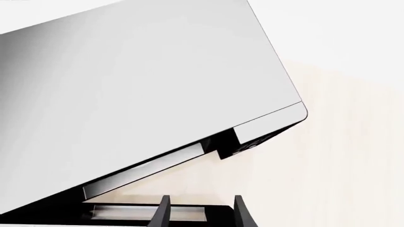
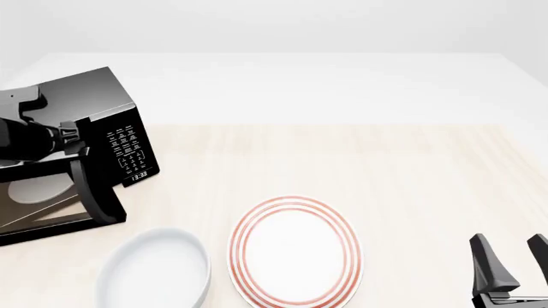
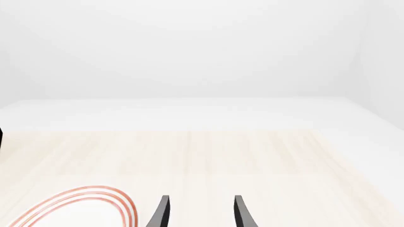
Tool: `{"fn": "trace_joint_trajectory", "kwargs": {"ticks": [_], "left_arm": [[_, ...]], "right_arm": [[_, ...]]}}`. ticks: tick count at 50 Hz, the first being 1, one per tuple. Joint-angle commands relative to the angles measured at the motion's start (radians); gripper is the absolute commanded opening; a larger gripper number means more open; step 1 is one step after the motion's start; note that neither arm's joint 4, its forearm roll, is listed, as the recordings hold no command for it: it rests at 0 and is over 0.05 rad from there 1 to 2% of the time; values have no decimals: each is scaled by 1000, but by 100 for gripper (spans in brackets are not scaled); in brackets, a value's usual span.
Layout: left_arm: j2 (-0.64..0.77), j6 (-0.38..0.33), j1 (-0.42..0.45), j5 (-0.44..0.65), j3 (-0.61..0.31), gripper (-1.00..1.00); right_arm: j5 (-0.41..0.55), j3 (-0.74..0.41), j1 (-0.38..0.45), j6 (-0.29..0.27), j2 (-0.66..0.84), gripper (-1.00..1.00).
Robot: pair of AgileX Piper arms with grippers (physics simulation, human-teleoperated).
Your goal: Open the microwave.
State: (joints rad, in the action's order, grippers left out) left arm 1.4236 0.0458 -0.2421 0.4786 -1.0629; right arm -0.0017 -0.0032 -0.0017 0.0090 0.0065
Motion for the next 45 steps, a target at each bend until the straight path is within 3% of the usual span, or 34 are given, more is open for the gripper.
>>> {"fn": "trace_joint_trajectory", "kwargs": {"ticks": [1, 45], "left_arm": [[4, 0, -2, 2, 23, 100], [-51, 3, -25, -25, 120, 100]], "right_arm": [[0, 0, 0, 0, 0, 100], [0, 0, 0, 0, 0, 100]]}}
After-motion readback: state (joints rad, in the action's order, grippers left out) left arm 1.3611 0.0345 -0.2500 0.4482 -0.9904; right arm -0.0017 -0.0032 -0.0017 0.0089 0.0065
